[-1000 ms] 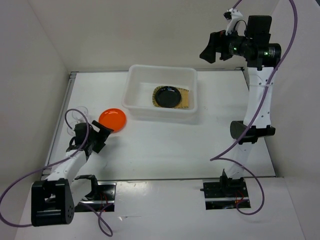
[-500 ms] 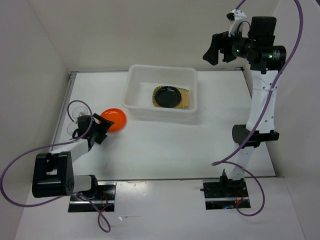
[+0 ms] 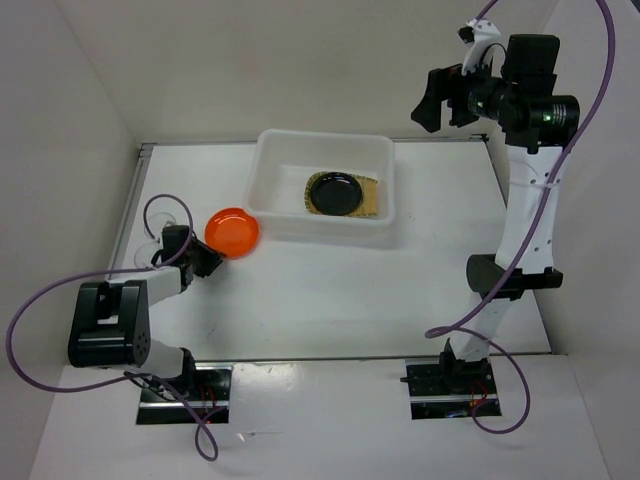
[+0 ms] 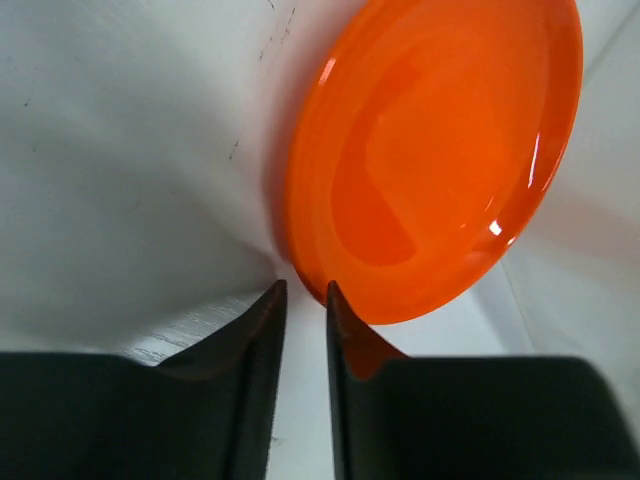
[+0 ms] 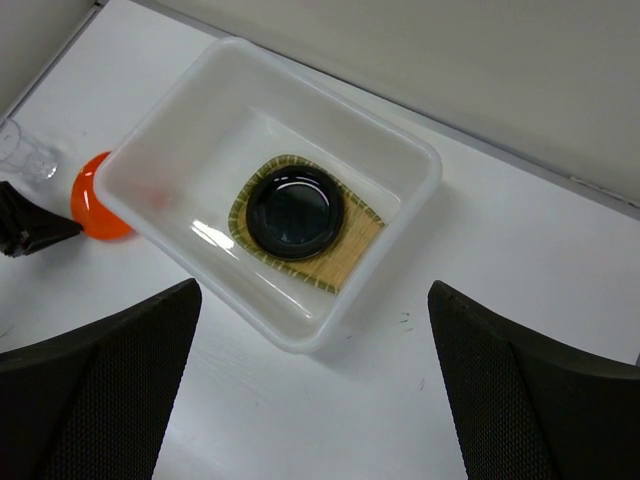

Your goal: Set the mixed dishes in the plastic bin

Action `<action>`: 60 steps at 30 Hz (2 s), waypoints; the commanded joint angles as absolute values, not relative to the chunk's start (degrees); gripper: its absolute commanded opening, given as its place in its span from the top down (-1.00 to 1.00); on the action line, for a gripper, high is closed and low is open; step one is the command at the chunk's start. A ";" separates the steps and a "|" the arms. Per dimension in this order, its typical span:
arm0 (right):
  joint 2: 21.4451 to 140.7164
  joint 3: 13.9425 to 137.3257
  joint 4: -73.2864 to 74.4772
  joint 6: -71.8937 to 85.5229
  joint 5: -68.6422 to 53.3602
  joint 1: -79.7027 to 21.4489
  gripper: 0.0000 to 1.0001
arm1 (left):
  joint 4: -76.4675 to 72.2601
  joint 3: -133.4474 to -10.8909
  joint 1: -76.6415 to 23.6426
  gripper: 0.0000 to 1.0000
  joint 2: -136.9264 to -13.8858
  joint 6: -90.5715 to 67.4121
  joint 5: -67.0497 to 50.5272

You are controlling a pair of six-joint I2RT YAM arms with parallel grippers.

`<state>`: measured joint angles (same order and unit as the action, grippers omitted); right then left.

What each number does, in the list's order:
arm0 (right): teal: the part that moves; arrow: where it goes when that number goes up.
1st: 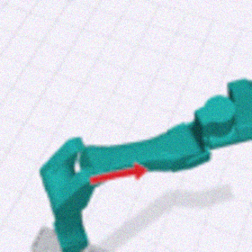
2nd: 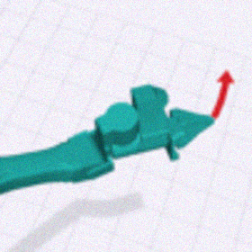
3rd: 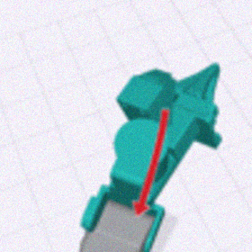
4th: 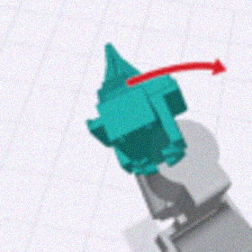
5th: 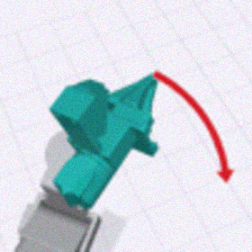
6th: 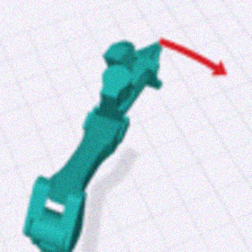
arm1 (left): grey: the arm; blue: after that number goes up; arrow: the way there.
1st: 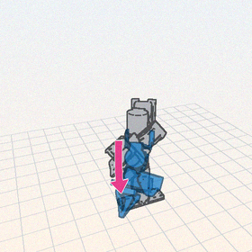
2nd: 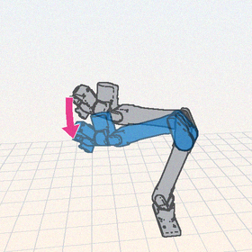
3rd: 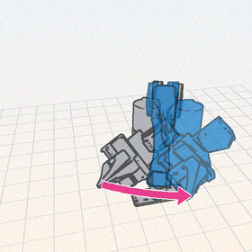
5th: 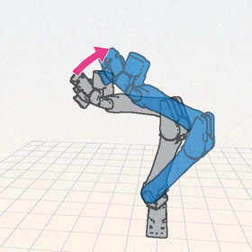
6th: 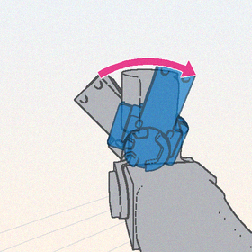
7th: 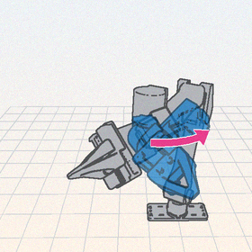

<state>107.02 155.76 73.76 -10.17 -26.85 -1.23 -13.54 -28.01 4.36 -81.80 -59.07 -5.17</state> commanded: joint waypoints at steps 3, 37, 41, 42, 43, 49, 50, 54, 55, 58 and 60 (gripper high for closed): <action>103.89 154.42 74.09 -10.63 -25.58 -0.97 -0.97 | -12.57 -30.94 3.52 0.52 -83.32 -57.83 -3.26; 106.69 152.40 74.09 -9.58 -32.17 -0.97 -0.97 | 34.98 -63.00 5.36 1.00 -53.44 -64.68 8.61; 107.23 153.45 74.09 -9.58 -33.31 -0.97 -0.97 | 27.44 -63.71 5.89 1.00 -56.15 -64.69 -1.38; 107.23 153.46 74.09 -9.58 -33.31 -0.97 -0.97 | 23.94 -63.72 5.89 1.00 -58.86 -64.69 -6.63; 107.23 153.46 74.09 -9.58 -33.92 -0.97 -0.97 | 23.91 -64.68 5.89 1.00 -60.10 -64.17 -8.07; 107.23 153.46 74.09 -9.58 -34.98 0.09 -0.97 | 19.34 -73.27 4.48 1.00 -69.33 -60.74 -15.19; 107.23 153.46 74.09 -9.58 -34.98 0.09 -0.97 | 18.38 -74.43 4.48 1.00 -73.44 -60.21 -17.21; 108.80 154.69 74.09 -9.58 -34.98 0.09 -0.97 | 18.90 -81.90 0.71 1.00 -81.64 -58.45 -18.90; 108.81 154.69 74.09 -9.58 -34.98 0.09 -0.97 | 18.20 -82.78 -0.69 1.00 -82.78 -58.45 -18.90; 108.81 154.69 74.09 -9.58 -34.98 0.62 -0.97 | 17.58 -86.83 -3.07 1.00 -89.53 -58.97 -19.68; 108.81 154.69 74.09 -9.58 -33.50 0.62 -0.97 | 16.53 -88.76 -6.05 1.00 -92.18 -59.50 -19.69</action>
